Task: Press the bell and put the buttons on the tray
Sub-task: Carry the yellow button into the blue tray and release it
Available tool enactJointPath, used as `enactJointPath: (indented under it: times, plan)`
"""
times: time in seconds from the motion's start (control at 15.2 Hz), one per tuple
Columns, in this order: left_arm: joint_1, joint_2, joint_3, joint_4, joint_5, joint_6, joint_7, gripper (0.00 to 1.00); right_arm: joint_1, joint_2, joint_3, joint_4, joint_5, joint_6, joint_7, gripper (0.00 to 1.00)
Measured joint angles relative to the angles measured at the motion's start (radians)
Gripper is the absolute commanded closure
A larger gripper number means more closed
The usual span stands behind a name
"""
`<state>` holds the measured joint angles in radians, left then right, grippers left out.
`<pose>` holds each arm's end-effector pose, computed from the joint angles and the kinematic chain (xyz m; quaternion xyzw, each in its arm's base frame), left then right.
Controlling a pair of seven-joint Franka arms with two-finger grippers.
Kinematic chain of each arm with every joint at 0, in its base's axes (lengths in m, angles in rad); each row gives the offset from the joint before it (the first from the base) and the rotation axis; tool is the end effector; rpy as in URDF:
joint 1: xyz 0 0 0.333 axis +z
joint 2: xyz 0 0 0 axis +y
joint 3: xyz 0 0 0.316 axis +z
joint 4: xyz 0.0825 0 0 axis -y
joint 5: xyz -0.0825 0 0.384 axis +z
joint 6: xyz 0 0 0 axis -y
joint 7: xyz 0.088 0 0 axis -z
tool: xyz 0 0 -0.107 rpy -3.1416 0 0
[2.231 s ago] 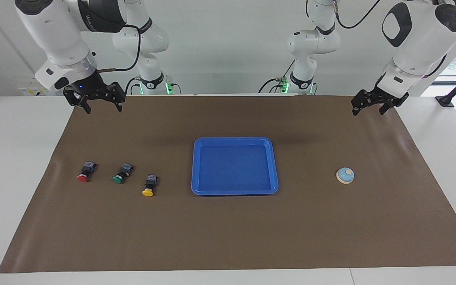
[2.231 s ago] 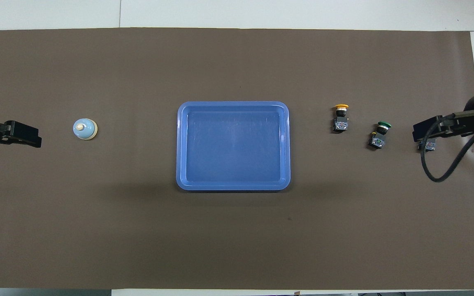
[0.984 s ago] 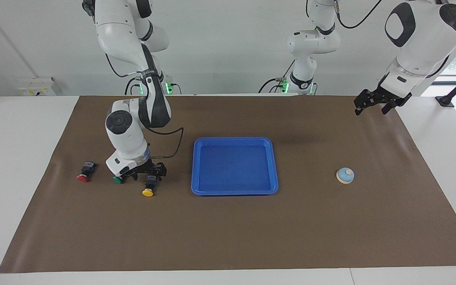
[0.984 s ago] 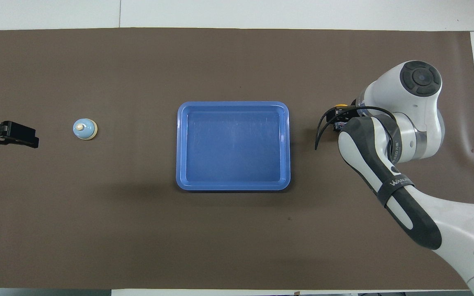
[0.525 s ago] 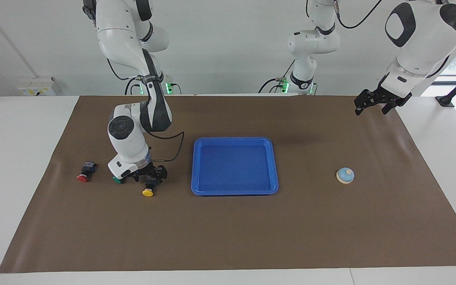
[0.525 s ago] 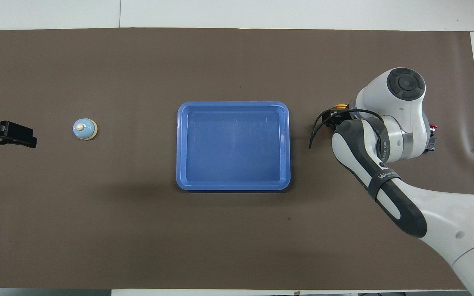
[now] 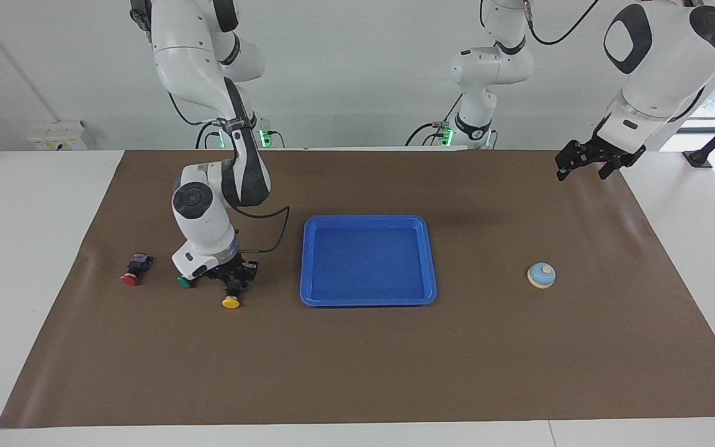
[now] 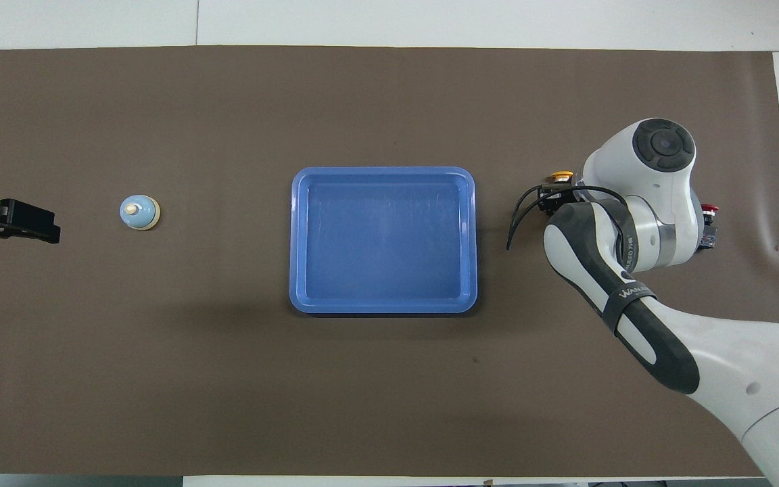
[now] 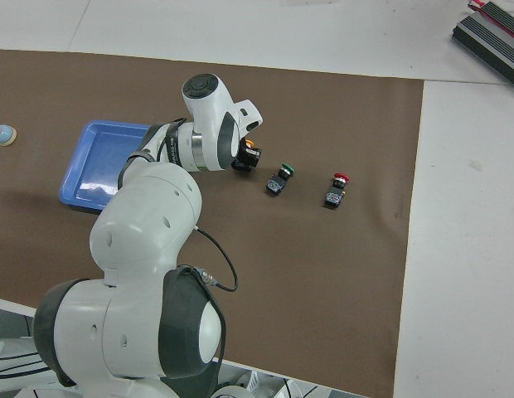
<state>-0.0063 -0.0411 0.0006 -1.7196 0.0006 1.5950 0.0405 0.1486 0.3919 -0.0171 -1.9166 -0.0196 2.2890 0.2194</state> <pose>0.5389 -0.0030 0.5789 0.9989 -0.0231 -0.0417 0.0004 0.6171 0.0817 0.2877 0.9992 -0.0368 -0.0077 0.0121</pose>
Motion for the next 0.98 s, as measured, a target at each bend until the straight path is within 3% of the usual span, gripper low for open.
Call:
enactJointPath:
  times: [0.2,0.59,0.98]
  plan:
    - [0.0,0.0,0.0,0.0,0.0,0.0,0.0,0.0,0.011,-0.002,0.001,0.028,0.0,-0.026,0.0,1.0]
    - [0.0,0.0,0.0,0.0,0.0,0.0,0.0,0.0,0.158,-0.022,0.007,0.274,0.004,-0.324,0.119,1.0]
    - [0.0,0.0,0.0,0.0,0.0,0.0,0.0,0.0,0.357,-0.009,0.009,0.286,0.036,-0.339,0.365,1.0]
